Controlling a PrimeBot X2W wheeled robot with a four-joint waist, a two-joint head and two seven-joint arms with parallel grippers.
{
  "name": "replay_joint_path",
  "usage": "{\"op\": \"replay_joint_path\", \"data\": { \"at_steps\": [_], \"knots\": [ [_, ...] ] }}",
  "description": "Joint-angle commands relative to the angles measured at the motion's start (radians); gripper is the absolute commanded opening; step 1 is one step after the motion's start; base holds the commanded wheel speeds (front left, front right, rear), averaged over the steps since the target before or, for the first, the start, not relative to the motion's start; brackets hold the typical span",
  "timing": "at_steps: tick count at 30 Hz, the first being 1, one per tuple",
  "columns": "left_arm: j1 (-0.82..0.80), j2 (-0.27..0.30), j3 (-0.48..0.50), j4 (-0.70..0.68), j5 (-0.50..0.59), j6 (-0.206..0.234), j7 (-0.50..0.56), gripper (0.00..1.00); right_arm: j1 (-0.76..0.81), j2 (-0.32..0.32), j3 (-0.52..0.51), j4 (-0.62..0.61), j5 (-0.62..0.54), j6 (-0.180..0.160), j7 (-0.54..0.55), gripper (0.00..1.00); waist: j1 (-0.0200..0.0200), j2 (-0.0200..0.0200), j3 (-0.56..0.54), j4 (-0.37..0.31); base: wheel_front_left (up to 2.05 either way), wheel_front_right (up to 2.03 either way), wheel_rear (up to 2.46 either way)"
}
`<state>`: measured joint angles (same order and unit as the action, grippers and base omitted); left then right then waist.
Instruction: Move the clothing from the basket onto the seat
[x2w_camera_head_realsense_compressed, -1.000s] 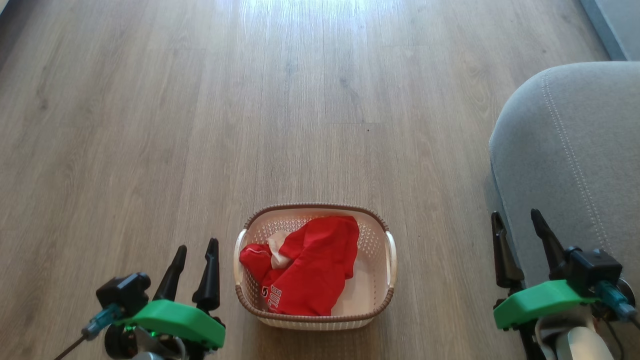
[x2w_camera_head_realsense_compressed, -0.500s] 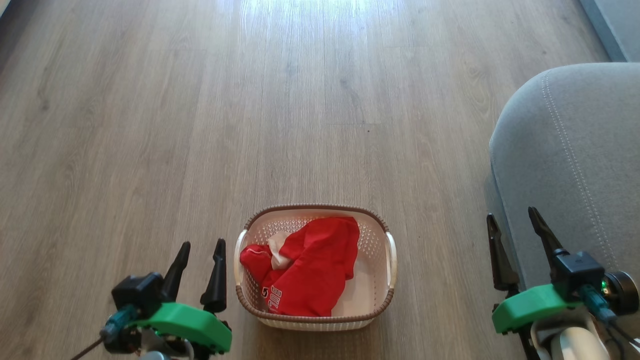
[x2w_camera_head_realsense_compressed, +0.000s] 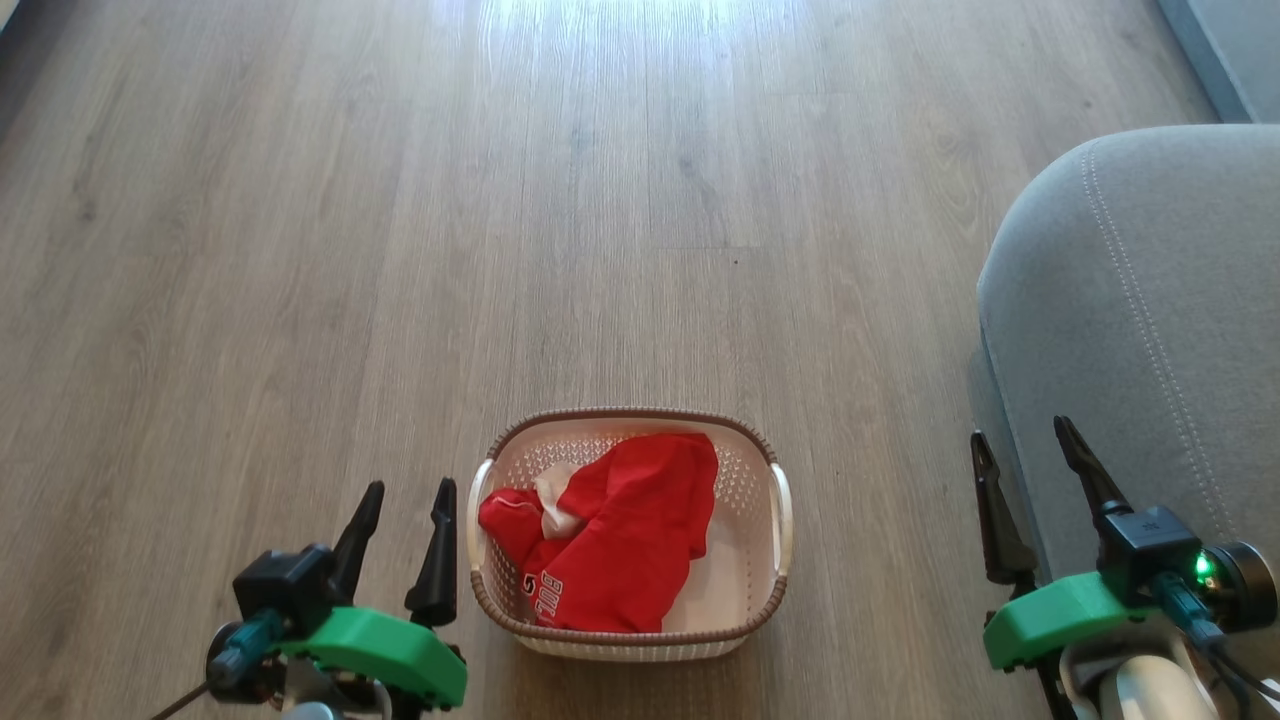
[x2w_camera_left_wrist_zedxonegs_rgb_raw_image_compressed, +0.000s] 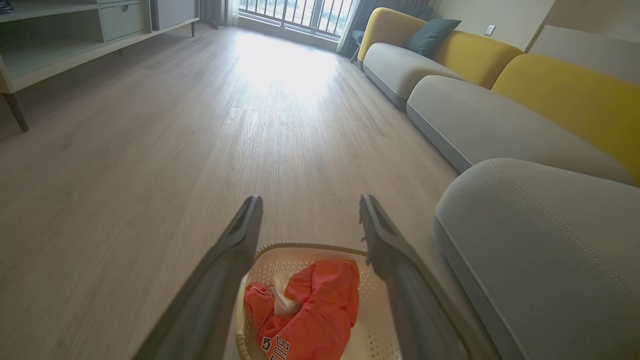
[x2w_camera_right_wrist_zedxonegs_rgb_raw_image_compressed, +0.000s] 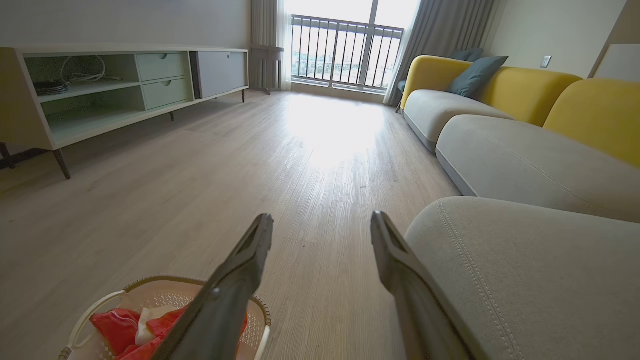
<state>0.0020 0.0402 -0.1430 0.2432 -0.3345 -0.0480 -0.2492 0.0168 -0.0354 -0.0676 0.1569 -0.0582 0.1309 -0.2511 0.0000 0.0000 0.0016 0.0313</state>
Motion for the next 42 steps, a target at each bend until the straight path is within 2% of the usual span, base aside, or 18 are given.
{"op": "replay_joint_path", "data": {
  "at_steps": [1,8,13,17,22,23,27,31,42],
  "knots": [
    [-0.031,0.01,0.032,-0.031,0.006,0.003,-0.013,1.0,-0.009,-0.015,0.023,-0.028,0.011,0.0,-0.011,1.0,0.0,0.0,0.001,-0.001,0.0,0.0,0.0],
    [-0.037,0.01,0.035,-0.031,0.009,-0.001,-0.013,1.0,-0.012,-0.015,0.021,-0.028,0.018,0.0,-0.011,1.0,0.0,0.0,0.016,-0.003,0.0,0.0,0.0],
    [-0.065,0.01,0.037,-0.043,0.014,-0.005,-0.013,1.0,-0.033,-0.015,0.014,-0.044,0.019,0.0,-0.011,1.0,0.0,0.0,0.083,-0.002,0.0,0.0,0.0],
    [-0.107,0.01,0.036,-0.05,0.018,-0.01,-0.013,1.0,-0.064,-0.015,0.009,-0.059,0.025,0.0,-0.011,1.0,0.0,0.0,0.165,-0.005,0.0,0.0,0.0],
    [-0.233,0.01,0.018,-0.052,0.038,-0.022,-0.013,1.0,-0.151,-0.015,0.012,-0.086,0.042,0.0,-0.011,1.0,0.0,0.0,0.335,-0.026,0.0,0.0,0.0],
    [-0.233,0.01,0.018,-0.052,0.038,-0.022,-0.013,1.0,-0.151,-0.015,0.012,-0.086,0.042,0.0,-0.011,1.0,0.0,0.0,0.335,-0.026,0.0,0.0,0.0],
    [-0.333,0.01,-0.014,-0.014,0.065,-0.033,-0.013,1.0,-0.218,-0.015,0.019,-0.099,0.056,0.0,-0.011,1.0,0.0,0.0,0.442,-0.06,0.0,0.0,0.0],
    [-0.425,0.01,-0.064,0.081,0.092,-0.042,-0.013,1.0,-0.262,-0.015,0.027,-0.111,0.076,0.0,-0.011,1.0,0.0,0.0,0.518,-0.106,0.0,0.0,0.0],
    [-0.702,0.01,-0.202,0.54,0.075,-0.044,0.01,1.0,-0.301,-0.015,0.047,-0.171,0.112,0.0,-0.011,1.0,0.0,0.0,0.658,-0.217,0.0,0.0,0.0]
  ]
}}
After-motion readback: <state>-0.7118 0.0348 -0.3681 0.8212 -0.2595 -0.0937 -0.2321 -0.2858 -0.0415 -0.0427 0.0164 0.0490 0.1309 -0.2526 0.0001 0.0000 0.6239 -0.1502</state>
